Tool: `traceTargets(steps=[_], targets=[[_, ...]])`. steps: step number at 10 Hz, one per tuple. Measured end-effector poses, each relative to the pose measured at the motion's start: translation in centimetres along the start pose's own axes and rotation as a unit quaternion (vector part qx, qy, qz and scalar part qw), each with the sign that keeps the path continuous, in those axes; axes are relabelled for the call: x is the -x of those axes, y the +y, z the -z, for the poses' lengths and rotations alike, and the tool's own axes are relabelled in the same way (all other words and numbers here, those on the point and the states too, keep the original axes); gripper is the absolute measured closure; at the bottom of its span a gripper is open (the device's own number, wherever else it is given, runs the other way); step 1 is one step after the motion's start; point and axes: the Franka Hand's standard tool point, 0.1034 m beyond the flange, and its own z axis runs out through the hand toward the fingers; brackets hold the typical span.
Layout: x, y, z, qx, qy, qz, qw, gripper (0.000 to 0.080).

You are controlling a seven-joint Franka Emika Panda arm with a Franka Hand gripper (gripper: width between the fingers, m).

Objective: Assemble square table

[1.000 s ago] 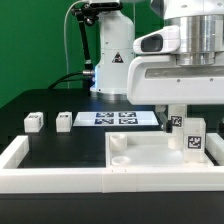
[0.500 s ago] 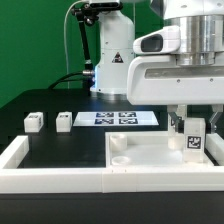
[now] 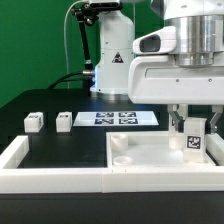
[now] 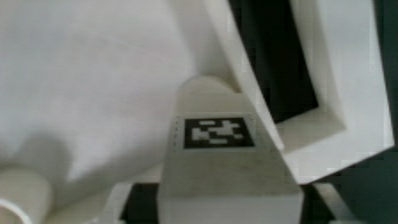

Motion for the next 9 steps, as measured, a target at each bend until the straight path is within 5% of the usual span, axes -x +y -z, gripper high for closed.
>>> traceTargets(steps=[5,9], targets=[[0.6,-0.8,0.0,-0.008,0.007,-0.236,0.972,0.0509],[1.6,-1.8,-0.1,-0.012,-0.008,-0.463,0.886,0.0509]])
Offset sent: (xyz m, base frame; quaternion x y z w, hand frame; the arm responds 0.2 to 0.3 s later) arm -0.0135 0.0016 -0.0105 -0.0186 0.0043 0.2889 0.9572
